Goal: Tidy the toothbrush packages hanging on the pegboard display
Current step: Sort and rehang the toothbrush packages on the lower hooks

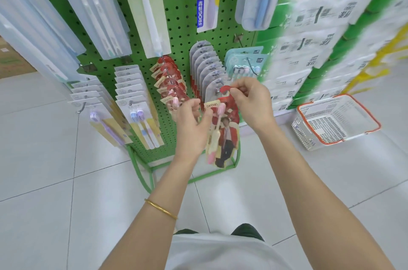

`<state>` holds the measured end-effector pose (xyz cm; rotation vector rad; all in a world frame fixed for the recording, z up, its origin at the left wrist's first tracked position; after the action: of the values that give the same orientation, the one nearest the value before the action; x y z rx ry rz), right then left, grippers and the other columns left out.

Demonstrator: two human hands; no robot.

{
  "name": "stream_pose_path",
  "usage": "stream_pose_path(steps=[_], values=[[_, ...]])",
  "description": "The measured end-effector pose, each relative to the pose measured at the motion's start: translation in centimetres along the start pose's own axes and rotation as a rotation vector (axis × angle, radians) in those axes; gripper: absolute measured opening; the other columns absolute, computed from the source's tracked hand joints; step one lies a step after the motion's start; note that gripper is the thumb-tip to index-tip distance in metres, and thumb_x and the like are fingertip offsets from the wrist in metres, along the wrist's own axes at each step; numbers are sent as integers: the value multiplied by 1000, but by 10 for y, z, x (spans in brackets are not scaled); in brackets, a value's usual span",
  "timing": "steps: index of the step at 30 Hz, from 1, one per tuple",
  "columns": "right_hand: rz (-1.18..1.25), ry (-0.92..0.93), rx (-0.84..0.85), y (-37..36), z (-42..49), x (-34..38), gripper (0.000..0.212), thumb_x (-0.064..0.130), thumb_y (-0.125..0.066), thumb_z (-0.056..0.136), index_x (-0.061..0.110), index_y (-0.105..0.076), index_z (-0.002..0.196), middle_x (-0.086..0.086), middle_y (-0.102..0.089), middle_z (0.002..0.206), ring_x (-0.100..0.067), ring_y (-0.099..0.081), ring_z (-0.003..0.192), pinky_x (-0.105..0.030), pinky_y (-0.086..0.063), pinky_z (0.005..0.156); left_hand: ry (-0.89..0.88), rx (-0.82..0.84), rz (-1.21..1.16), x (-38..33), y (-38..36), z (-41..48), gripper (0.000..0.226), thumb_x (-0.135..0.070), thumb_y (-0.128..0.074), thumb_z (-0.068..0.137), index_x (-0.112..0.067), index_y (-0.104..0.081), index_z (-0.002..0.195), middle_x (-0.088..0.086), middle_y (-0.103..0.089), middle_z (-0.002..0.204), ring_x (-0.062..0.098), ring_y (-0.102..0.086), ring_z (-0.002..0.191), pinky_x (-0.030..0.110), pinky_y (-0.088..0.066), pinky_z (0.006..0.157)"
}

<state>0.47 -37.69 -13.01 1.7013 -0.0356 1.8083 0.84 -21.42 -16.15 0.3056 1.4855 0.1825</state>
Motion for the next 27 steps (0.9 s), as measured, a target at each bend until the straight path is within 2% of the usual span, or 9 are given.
stream_pose_path(steps=[3, 7, 10, 15, 18, 20, 22, 24, 27], values=[[90, -17, 73, 18, -8, 0, 22, 0, -55, 90, 19, -61, 81, 4, -59, 69, -7, -52, 60, -19, -42, 59, 56, 177, -126, -1, -24, -10, 37, -41, -62, 88, -24, -49, 118, -7, -57, 112, 7, -58, 102, 28, -46, 93], [254, -81, 15, 40, -20, -1, 23, -1, -57, 90, 18, -62, 78, 0, -59, 66, -1, -49, 50, -16, -40, 51, 101, 251, -227, -6, -42, -21, 47, -50, -58, 84, -10, -56, 108, 8, -71, 94, 22, -69, 87, 44, -55, 81], [284, -176, -22, 45, -34, -22, 8, 9, -56, 93, 13, -62, 90, -1, -62, 72, 4, -49, 49, -15, -38, 53, 121, 167, -260, -8, -44, -24, 28, -33, -55, 95, -5, -57, 98, -6, -69, 66, 6, -64, 61, 23, -52, 61], [228, -326, 129, 18, -79, -56, 24, 23, -48, 99, 8, -60, 84, -1, -55, 73, -8, -48, 62, -20, -39, 59, 232, 27, -262, 6, -41, -15, 55, -58, -52, 86, -5, -57, 99, 20, -69, 85, 27, -65, 69, 40, -55, 67], [321, -309, 35, 5, -89, -54, 19, 16, -50, 97, 12, -59, 81, -3, -56, 78, -10, -50, 71, -23, -41, 66, 162, 4, -266, -1, -42, -16, 38, -37, -47, 98, -2, -58, 91, 17, -65, 74, 18, -57, 59, 30, -45, 57], [485, -397, -46, 0, -89, -56, 16, 19, -54, 94, 14, -60, 81, -9, -57, 83, -17, -52, 77, -30, -42, 71, 122, 36, -169, -9, -45, -21, 41, -35, -47, 98, -2, -48, 121, 9, -65, 95, 16, -63, 81, 29, -49, 73], [605, -445, -74, -3, -85, -59, 13, 25, -57, 89, 16, -61, 80, -13, -56, 86, -22, -51, 77, -33, -43, 70, 14, 51, 146, -11, -48, -29, 64, -38, -47, 97, -10, -20, 147, 7, -46, 138, 18, -46, 124, 31, -39, 97], [637, -467, -68, -2, -82, -59, 16, 21, -57, 92, 16, -60, 77, -13, -54, 84, -21, -50, 73, -30, -42, 63, -116, 46, 322, -14, -48, -37, 70, -38, -46, 97, -15, -9, 151, 7, -33, 147, 19, -33, 132, 34, -37, 99], [728, -518, -113, -1, -80, -65, 24, 13, -53, 96, 15, -58, 72, -4, -56, 67, -14, -49, 57, -24, -41, 52, -244, 71, 448, -15, -52, -42, 68, -35, -46, 96, -14, -12, 151, 14, -29, 146, 28, -36, 132, 42, -42, 98]])
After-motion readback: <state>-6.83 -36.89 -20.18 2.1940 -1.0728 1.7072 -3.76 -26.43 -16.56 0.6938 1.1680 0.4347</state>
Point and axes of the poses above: each hand's wrist, its own z-axis towards the middle knuckle, its own y-axis out of the back of the hand, x = y × z, the point moved 6 cm from there along z, towards the middle knuckle
